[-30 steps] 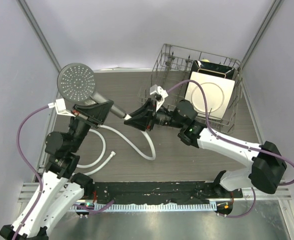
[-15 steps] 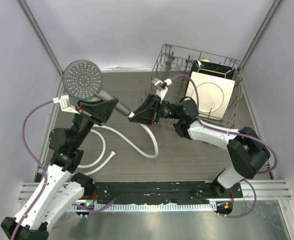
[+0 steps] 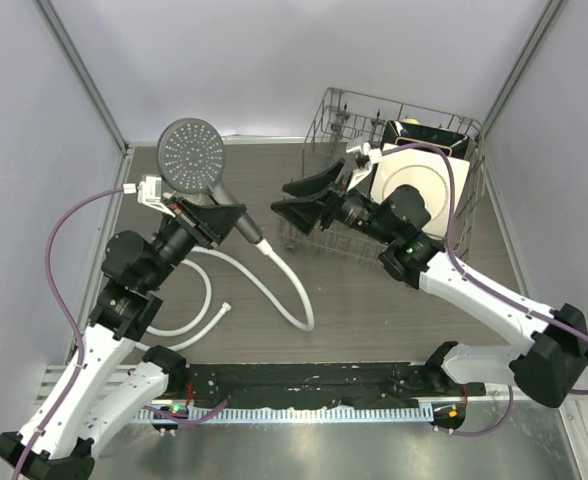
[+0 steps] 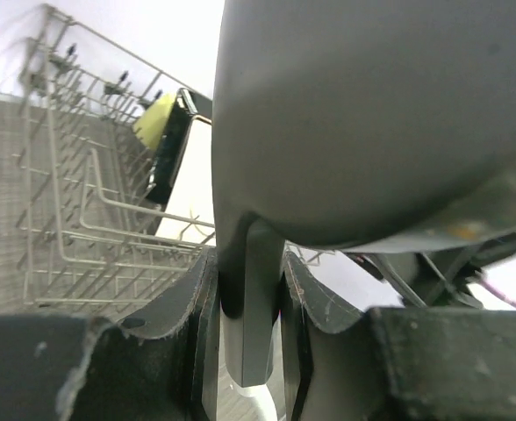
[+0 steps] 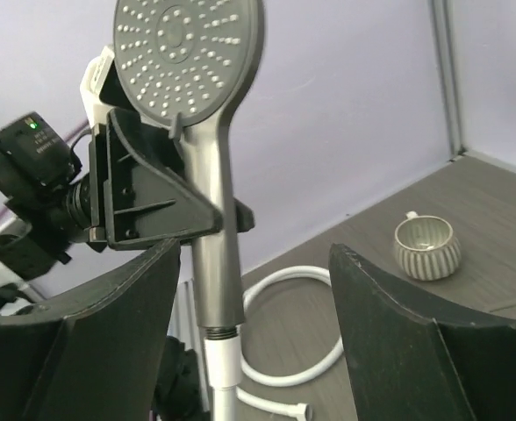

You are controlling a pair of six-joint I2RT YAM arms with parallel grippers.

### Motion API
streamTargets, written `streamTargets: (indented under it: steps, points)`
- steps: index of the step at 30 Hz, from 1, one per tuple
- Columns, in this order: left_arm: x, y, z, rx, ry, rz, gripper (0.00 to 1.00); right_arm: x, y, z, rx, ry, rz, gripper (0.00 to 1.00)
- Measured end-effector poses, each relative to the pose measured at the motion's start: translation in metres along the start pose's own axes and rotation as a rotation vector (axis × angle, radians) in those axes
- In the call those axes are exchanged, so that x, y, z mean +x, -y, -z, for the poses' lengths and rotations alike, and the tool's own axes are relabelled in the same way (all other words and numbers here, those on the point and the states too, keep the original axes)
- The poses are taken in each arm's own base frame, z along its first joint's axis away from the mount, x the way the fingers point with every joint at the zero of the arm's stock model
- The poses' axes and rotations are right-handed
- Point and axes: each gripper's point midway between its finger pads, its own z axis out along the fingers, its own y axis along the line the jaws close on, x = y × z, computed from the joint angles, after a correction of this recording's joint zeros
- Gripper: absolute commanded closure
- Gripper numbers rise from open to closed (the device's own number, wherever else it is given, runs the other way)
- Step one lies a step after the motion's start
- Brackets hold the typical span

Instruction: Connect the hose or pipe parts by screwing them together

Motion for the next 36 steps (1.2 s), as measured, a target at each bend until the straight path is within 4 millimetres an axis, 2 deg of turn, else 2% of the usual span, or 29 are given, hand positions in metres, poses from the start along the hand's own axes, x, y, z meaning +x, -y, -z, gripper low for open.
streamTargets:
  steps: [1, 4, 7, 9, 13, 16, 19, 21, 29, 33, 34, 36]
  points:
    - [-0.001, -0.003, 0.0, -0.025, -0.001, -0.001, 1.0, -0.004, 0.003, -0.001, 0.059, -0.007, 0.058, 0.26]
    - [-0.007, -0.01, 0.0, -0.096, 0.004, -0.001, 1.0, 0.005, -0.019, -0.013, 0.112, -0.043, 0.2, 0.27]
    - [-0.014, -0.018, 0.0, -0.165, 0.016, 0.0, 1.0, 0.024, -0.043, -0.02, 0.146, -0.086, 0.363, 0.27]
    - [-0.016, -0.023, 0.001, -0.207, 0.02, 0.004, 1.0, 0.036, -0.05, -0.019, 0.175, -0.117, 0.467, 0.27]
    - [-0.021, -0.031, 0.001, -0.273, 0.027, 0.018, 1.0, 0.054, -0.052, -0.018, 0.256, -0.161, 0.701, 0.25]
    - [-0.023, -0.033, 0.003, -0.296, 0.028, 0.025, 1.0, 0.081, -0.049, -0.018, 0.303, -0.217, 0.882, 0.25]
    - [-0.025, -0.033, 0.004, -0.31, 0.034, 0.035, 1.0, 0.11, -0.037, -0.017, 0.343, -0.298, 1.016, 0.27]
    - [-0.027, -0.033, 0.006, -0.318, 0.038, 0.038, 1.0, 0.12, -0.025, -0.017, 0.385, -0.337, 1.094, 0.29]
    - [-0.025, -0.034, 0.015, -0.344, 0.04, 0.071, 1.0, 0.129, -0.005, -0.019, 0.501, -0.375, 1.265, 0.49]
    - [-0.026, -0.034, 0.021, -0.355, 0.048, 0.077, 1.0, 0.124, -0.004, -0.022, 0.545, -0.358, 1.3, 0.71]
    - [-0.026, -0.034, 0.022, -0.358, 0.049, 0.078, 1.0, 0.121, -0.005, -0.023, 0.555, -0.349, 1.301, 0.81]
    - [-0.028, -0.034, 0.023, -0.361, 0.063, 0.089, 1.0, 0.117, -0.005, -0.023, 0.574, -0.336, 1.293, 0.89]
